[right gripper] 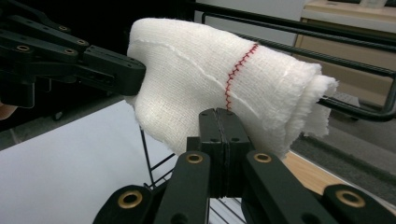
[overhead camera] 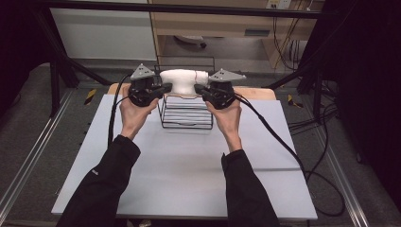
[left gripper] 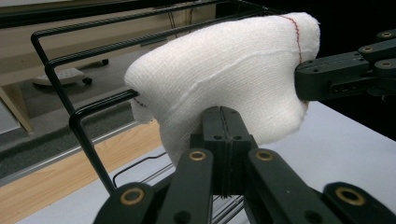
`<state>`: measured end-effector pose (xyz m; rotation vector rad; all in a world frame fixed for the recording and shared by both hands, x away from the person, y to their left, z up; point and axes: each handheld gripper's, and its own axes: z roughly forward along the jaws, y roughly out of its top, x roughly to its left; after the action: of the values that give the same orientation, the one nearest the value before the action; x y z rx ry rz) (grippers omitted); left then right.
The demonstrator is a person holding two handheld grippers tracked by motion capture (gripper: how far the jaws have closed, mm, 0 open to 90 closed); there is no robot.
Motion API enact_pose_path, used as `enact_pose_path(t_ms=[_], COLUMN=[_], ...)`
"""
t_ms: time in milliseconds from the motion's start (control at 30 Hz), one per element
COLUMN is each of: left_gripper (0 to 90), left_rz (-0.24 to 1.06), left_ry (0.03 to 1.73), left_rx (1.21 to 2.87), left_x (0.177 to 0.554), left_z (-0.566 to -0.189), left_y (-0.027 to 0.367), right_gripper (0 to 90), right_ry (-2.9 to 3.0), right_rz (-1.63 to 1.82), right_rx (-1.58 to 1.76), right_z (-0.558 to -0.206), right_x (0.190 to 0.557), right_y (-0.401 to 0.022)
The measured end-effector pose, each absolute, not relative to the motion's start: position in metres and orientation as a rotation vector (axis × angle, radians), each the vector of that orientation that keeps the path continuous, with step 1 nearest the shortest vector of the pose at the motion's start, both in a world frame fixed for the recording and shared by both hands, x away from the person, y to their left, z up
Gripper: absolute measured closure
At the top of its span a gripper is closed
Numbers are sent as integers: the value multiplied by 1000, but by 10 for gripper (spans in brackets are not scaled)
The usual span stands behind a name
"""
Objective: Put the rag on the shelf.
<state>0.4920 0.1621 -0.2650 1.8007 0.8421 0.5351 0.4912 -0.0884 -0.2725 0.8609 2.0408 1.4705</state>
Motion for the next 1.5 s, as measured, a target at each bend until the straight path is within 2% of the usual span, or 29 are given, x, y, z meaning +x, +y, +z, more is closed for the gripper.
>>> enact_pose_path(t_ms=[200,300,667,933,1167,1333,1500], left_gripper=[893,857,603,444,320,237,149], left_rz=[546,545,535,502,482,490,497], left_ry=[842,834,849,853,859,867,878], left_rx=[1800,1794,1837,1863,1895,1906,1917], left_x=[491,486,466,453,441,430,421], left_z=[-265,-264,-268,-278,-297,-313,-327], left_y=[161,164,182,192,202,212,220], right_gripper=[887,862,718,557,326,204,126], right_ry=[2030,2028,2048,2045,2040,2044,2063], right_rz=[1473,1490,1520,1532,1524,1513,1497], right_rx=[855,849,860,900,940,972,1005], right_z=[-273,-272,-260,-261,-268,-277,-292], right_x=[493,488,468,457,445,439,434], right_y=[-88,-91,-106,-126,-145,-160,-174])
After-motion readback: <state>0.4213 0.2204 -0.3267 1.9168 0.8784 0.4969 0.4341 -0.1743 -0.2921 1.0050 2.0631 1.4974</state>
